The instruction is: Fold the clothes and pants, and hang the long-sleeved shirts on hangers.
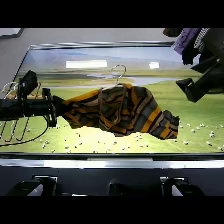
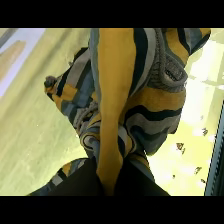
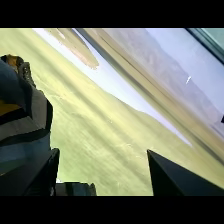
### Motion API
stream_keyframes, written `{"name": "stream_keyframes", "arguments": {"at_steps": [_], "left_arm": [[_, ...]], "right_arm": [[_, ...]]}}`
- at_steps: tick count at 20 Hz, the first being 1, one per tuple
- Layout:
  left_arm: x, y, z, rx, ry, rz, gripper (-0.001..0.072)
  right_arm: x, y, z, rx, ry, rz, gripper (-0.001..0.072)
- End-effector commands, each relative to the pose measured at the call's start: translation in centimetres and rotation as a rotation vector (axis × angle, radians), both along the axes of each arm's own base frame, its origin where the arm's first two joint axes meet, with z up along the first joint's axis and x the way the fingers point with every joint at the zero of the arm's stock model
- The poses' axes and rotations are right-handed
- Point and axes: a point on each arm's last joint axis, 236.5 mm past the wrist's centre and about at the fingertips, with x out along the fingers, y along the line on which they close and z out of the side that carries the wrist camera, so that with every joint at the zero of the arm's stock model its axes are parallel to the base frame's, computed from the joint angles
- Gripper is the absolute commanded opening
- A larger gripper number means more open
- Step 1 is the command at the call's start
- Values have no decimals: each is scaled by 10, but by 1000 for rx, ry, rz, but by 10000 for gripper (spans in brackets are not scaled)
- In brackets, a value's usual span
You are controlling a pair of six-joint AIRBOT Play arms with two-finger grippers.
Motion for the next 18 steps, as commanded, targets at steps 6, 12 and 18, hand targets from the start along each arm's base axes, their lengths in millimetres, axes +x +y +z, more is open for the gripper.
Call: {"name": "stream_keyframes", "arguments": {"at_steps": [6, 12, 18], "left_arm": [[-17, -19, 7, -2, -24, -65, 21], [-17, -19, 7, -2, -24, -65, 21], [-17, -19, 7, -2, -24, -65, 21]], "right_arm": [[42, 26, -76, 318, 252, 201, 617], [15, 36, -123, 145, 347, 494, 621], [22, 59, -132, 99, 326, 553, 620]]}}
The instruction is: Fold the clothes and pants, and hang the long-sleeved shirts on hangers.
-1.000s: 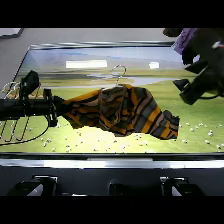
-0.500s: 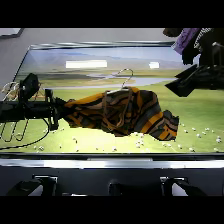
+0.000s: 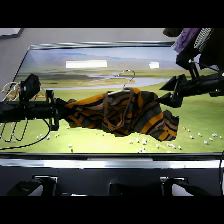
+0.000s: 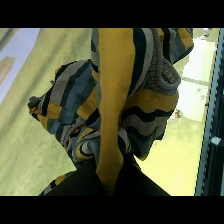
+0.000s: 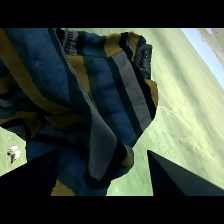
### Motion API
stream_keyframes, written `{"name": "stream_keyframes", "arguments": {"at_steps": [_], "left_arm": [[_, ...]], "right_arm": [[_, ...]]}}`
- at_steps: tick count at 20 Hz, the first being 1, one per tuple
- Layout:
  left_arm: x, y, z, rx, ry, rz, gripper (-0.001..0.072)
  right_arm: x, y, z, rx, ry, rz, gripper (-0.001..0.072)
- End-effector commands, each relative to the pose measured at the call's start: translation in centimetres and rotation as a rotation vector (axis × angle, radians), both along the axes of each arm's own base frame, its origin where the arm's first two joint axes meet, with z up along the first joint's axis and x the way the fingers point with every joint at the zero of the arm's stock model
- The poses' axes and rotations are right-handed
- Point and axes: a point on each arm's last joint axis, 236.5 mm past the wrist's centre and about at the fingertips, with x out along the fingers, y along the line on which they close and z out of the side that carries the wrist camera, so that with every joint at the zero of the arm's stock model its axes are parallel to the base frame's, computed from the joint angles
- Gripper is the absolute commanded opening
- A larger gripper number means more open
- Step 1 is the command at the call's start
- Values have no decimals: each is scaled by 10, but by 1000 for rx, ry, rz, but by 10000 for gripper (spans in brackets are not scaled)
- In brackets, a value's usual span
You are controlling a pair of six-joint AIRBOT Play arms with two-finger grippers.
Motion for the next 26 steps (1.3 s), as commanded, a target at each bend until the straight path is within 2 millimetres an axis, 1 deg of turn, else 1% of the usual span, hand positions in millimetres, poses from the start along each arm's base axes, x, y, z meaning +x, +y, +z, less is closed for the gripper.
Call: {"name": "stream_keyframes", "arguments": {"at_steps": [1, 4, 7, 8, 9, 10, 11, 14, 16, 17, 18, 20, 22, 23, 24, 25, 26], "left_arm": [[0, 0, 0, 0, 0, -1, 21], [0, 0, 0, 0, 0, -1, 21], [0, 0, -1, 1, 2, -1, 21], [0, 0, -1, 1, 3, 0, 21], [0, 0, -1, 1, 3, 0, 21], [0, 0, -1, 0, 3, -1, 21], [0, 0, -1, 0, 3, -1, 21], [0, 0, -1, 1, 3, 0, 21], [1, 0, -2, 1, 6, 0, 22], [1, 0, -3, 1, 9, 0, 22], [2, 0, -3, 1, 10, 0, 21], [2, 0, -3, 1, 11, 0, 22], [2, 0, -3, 0, 13, 2, 29], [2, 0, -3, 0, 12, 2, 90], [2, 0, -3, -1, 13, 4, 204], [3, 0, -3, -11, 36, 22, 286], [6, 1, -2, -24, 57, 50, 287]], "right_arm": [[8, 12, -9, -35, -37, 46, 619], [12, 24, -21, -37, -33, 78, 617], [7, 32, -41, -55, 29, 127, 611], [6, 30, -48, -76, 44, 136, 605], [5, 26, -55, -112, 52, 141, 581], [4, 23, -60, -141, 51, 151, 574], [5, 22, -61, -151, 49, 155, 550], [6, 20, -62, -160, 41, 154, 303], [6, 20, -62, -158, 43, 154, 164], [4, 20, -62, -158, 48, 158, 49], [1, 21, -61, -158, 56, 165, 32], [-10, 21, -60, -160, 83, 190, 31], [-19, 21, -51, -161, 81, 206, 28], [-22, 19, -44, -173, 65, 202, 27], [-25, 17, -36, -185, 54, 182, 27], [-27, 13, -30, -197, 51, 151, 26], [-30, 10, -22, -208, 50, 115, 26]]}}
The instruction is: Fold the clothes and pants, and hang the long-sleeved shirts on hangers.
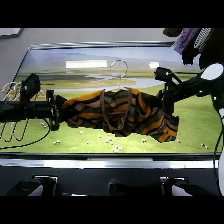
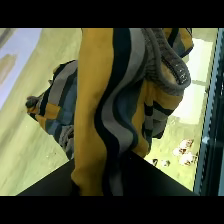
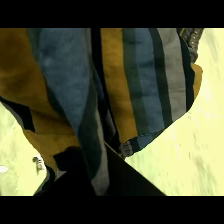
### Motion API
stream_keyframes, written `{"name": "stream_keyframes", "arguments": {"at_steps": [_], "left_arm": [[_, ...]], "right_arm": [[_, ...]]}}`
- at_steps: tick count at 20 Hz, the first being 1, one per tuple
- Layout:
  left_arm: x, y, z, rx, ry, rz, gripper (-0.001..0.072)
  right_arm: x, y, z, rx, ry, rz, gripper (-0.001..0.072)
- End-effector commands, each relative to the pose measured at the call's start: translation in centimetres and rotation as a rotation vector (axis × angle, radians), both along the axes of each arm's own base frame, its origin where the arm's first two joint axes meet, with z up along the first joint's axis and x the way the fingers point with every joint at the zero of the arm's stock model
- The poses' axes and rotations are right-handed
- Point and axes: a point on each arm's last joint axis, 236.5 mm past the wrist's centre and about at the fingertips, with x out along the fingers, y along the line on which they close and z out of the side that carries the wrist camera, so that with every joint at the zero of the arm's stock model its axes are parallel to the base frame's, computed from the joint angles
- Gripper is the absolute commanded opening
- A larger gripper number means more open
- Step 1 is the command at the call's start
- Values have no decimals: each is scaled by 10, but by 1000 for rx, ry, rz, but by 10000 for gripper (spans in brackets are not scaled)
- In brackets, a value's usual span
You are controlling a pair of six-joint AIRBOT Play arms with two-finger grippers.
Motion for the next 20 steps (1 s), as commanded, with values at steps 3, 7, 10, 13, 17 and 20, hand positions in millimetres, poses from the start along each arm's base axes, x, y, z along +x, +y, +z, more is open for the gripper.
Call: {"name": "stream_keyframes", "arguments": {"at_steps": [3, 7, 10, 13, 17, 20], "left_arm": [[23, 7, 6, -70, 78, 168, 416], [57, 20, 21, -165, 86, 360, 624], [85, 38, 33, -239, 77, 522, 631], [113, 64, 52, -406, 128, 728, 631], [131, 92, 68, -594, 199, 892, 630], [131, 94, 68, -638, 247, 915, 629]], "right_arm": [[-21, -22, 39, -84, -54, -145, 25], [-43, -34, 74, -127, -147, -214, 25], [-62, -41, 98, -142, -207, -266, 25], [-74, -49, 120, -114, -238, -415, 26], [-86, -69, 146, -44, -248, -710, 26], [-101, -90, 152, 9, -181, -970, 26]]}}
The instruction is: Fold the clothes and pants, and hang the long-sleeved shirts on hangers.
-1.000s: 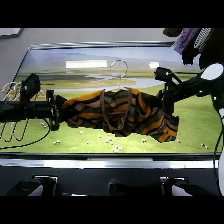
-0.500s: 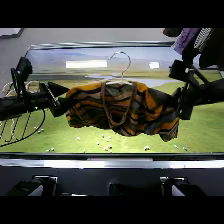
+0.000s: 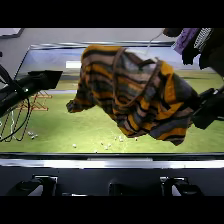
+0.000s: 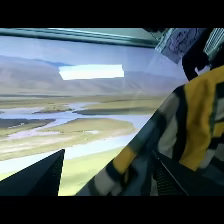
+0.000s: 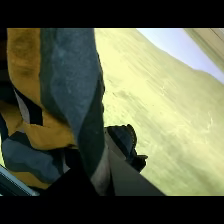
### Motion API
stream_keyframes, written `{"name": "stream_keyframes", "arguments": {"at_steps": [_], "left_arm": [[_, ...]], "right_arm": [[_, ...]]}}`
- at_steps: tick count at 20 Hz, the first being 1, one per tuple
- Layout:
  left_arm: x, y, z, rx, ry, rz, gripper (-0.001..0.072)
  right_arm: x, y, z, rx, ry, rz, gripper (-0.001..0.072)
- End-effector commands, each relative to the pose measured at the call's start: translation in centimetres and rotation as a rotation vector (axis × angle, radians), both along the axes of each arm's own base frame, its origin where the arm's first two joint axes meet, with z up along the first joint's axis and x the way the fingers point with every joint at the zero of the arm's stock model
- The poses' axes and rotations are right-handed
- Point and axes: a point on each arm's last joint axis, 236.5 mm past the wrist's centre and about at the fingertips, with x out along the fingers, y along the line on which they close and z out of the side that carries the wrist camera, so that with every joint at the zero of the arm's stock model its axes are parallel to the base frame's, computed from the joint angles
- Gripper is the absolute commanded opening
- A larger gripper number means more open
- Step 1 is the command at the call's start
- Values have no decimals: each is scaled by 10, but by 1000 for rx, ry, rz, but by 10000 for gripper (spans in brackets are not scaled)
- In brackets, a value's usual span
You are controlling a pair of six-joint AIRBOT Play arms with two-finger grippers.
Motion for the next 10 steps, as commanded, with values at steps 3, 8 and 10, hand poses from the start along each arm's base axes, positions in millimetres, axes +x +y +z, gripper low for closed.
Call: {"name": "stream_keyframes", "arguments": {"at_steps": [3, 8, 10], "left_arm": [[7, 11, 8, -155, 50, 88, 629], [6, 10, 7, -153, 55, 81, 621], [4, 8, 5, -151, 64, 72, 621]], "right_arm": [[-32, -50, 1, 119, 73, -479, 28], [-61, -80, -16, 170, 196, -801, 26], [-57, -89, -5, 238, 144, -914, 26]]}}
